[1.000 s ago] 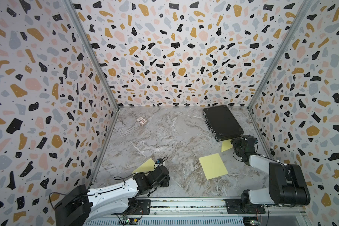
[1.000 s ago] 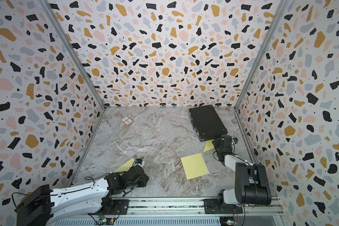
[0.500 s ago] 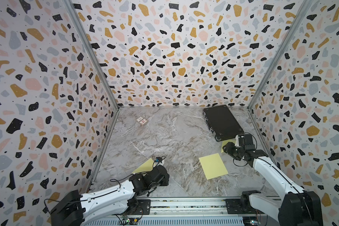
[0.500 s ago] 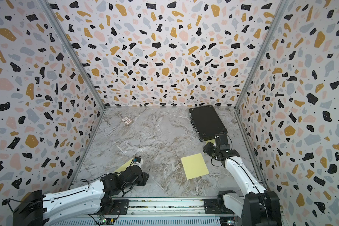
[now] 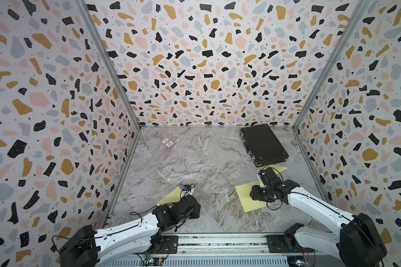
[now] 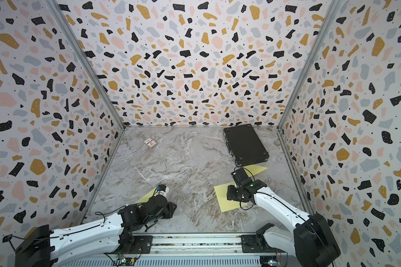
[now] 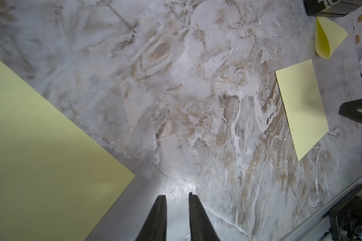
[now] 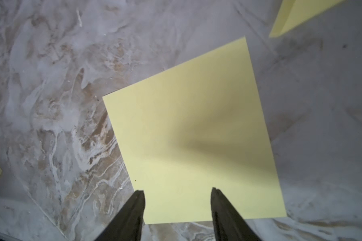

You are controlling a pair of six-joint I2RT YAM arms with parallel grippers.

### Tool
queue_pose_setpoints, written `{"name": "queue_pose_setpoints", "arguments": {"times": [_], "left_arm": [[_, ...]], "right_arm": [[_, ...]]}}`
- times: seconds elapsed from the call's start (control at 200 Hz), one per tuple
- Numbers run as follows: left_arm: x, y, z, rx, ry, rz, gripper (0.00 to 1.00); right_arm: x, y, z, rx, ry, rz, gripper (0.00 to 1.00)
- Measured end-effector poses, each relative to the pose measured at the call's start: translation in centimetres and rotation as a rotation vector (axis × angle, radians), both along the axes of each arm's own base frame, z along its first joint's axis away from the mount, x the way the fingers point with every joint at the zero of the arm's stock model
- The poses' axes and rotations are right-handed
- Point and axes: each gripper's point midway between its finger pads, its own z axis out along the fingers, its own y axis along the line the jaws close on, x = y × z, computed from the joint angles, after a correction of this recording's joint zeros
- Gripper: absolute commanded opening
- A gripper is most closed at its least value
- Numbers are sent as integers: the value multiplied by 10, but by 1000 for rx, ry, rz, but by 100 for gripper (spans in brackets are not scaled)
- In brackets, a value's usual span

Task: Fold the square paper diagonally
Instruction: Move the paper to the center of the board.

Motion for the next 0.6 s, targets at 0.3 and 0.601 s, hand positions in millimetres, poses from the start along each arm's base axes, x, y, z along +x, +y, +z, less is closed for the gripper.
{"name": "queue_pose_setpoints", "arguments": {"times": [0.3,0.601], "left_arm": [[4,10,7,-16,-27,67,20],[3,41,12,-43,-77,182,23]], "right_arm": [[3,17,-30,-130,65,86,48],[3,68,-32,-129,7,225,46]]}}
